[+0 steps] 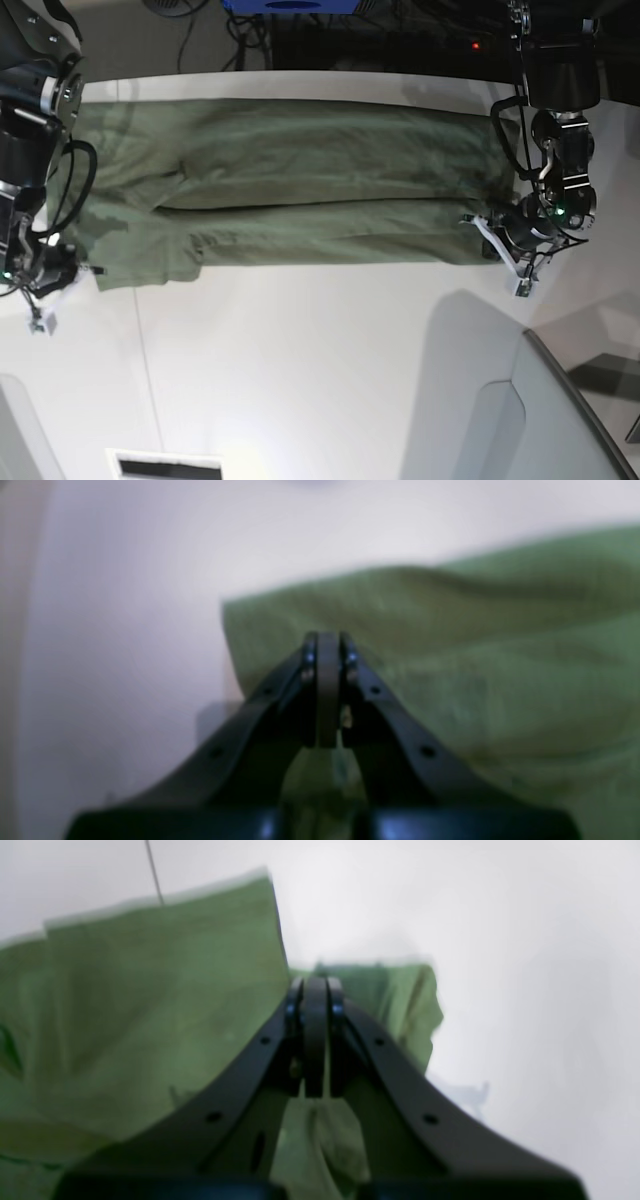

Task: Layout the t-shirt on the table in an organized manner, then fold the t-shirt properly
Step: 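Open both grippers and release the folded hem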

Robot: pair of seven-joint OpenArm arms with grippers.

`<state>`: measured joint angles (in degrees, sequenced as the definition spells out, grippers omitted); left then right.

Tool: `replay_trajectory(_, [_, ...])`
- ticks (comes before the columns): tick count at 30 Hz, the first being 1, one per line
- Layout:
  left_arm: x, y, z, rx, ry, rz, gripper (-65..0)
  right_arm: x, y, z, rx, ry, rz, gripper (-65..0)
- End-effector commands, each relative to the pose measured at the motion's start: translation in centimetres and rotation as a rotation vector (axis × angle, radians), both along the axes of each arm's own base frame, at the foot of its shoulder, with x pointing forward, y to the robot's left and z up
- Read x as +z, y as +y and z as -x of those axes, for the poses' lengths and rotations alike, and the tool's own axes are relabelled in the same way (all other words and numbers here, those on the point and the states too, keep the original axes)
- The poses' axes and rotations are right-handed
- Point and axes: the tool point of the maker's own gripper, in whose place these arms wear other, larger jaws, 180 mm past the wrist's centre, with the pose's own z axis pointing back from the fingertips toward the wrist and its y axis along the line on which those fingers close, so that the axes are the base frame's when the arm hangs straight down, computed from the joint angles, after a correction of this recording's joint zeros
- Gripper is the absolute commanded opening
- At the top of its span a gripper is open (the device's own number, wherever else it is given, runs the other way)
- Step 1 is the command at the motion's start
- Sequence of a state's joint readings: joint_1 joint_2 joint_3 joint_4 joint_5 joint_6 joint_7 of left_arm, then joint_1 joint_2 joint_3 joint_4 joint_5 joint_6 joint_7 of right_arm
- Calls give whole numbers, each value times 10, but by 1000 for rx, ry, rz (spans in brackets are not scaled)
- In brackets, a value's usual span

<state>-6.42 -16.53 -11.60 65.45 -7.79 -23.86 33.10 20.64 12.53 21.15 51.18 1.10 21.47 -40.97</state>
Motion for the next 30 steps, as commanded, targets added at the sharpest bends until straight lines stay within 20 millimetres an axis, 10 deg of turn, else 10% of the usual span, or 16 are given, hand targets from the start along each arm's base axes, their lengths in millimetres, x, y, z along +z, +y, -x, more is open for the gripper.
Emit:
replay_trajectory(1, [6,7,-7,11,-27,-3,-650,11,-14,-9,-17,-31,23,-648])
replay_trajectory(21, [-39,15,18,15,57,-44,-650,-13,-71,7,-270,-59,105,-650])
replay_trajectory(30, [-11,11,0,-4,-29,-60,-650,44,-51,-25,-215,-254,150,-623])
